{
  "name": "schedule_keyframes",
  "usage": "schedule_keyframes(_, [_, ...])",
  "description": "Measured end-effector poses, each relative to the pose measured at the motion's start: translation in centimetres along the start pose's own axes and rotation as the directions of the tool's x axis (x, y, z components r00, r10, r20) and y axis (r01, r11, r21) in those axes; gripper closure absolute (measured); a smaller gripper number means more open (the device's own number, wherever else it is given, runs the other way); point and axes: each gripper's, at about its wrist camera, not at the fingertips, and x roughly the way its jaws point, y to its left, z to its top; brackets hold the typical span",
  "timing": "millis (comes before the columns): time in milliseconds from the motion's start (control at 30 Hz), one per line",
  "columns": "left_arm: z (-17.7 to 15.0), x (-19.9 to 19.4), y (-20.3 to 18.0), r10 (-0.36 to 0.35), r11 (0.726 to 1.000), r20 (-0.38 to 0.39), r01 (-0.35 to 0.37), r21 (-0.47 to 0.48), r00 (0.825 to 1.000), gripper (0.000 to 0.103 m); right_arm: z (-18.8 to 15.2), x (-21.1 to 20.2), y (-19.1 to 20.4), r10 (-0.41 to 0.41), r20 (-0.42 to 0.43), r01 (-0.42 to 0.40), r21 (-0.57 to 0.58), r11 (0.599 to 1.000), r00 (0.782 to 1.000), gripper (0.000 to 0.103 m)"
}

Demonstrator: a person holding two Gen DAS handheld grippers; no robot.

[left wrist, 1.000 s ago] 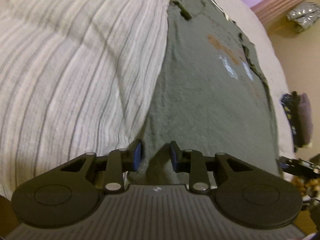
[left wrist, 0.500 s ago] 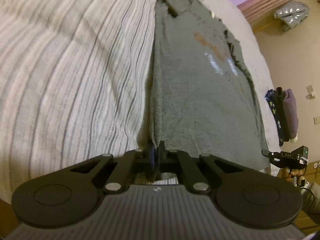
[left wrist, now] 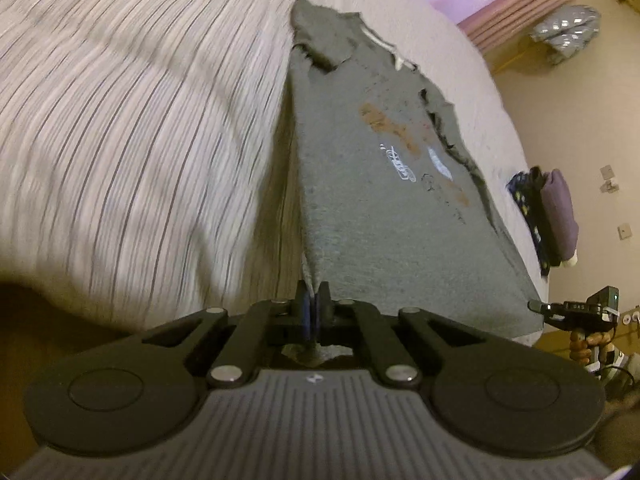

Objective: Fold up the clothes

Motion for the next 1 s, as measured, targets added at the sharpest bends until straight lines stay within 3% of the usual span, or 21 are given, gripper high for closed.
schedule_keyframes(200, [-4.2, -3.1, -0.7, 0.02, 0.995, -0.017, -0.022, -0.099, 1.0, 0.103, -4.1, -2.0, -0.7, 0.0, -0.075, 0.009, 0.123, 0.992, 0.997, 0.102])
schedule_keyframes(367, [-1.2, -3.9, -1.9, -0.014, 0.995, 0.043, 0.018, -0.099, 0.999, 0.103, -1.4, -3.2, 0.8, 0.05, -0.042, -0.044, 0.135, 0.99, 0.998, 0.102])
schedule_keyframes(633, [10.9, -1.5, -4.3, -0.141, 0.986, 0.204, 0.156, -0.058, 0.969, 0.103, 9.7, -2.7, 4.6, 0.109, 0.148, -0.129, 0.13, 0.983, 0.983, 0.102])
schedule_keyframes(867, [24.6, 7.9, -3.7, -0.202, 0.972, 0.195, 0.222, -0.084, 0.96, 0.102, 22.8, 4.4, 6.4, 0.033, 0.173, -0.058, 0.144, 0.988, 0.984, 0.102])
schedule_keyframes(1000, [30.7, 15.1, -0.9, -0.165, 0.951, 0.154, 0.198, -0.236, 0.974, 0.098, 28.8, 10.6, 4.8, -0.051, 0.164, -0.006, 0.333, 0.943, 0.985, 0.102])
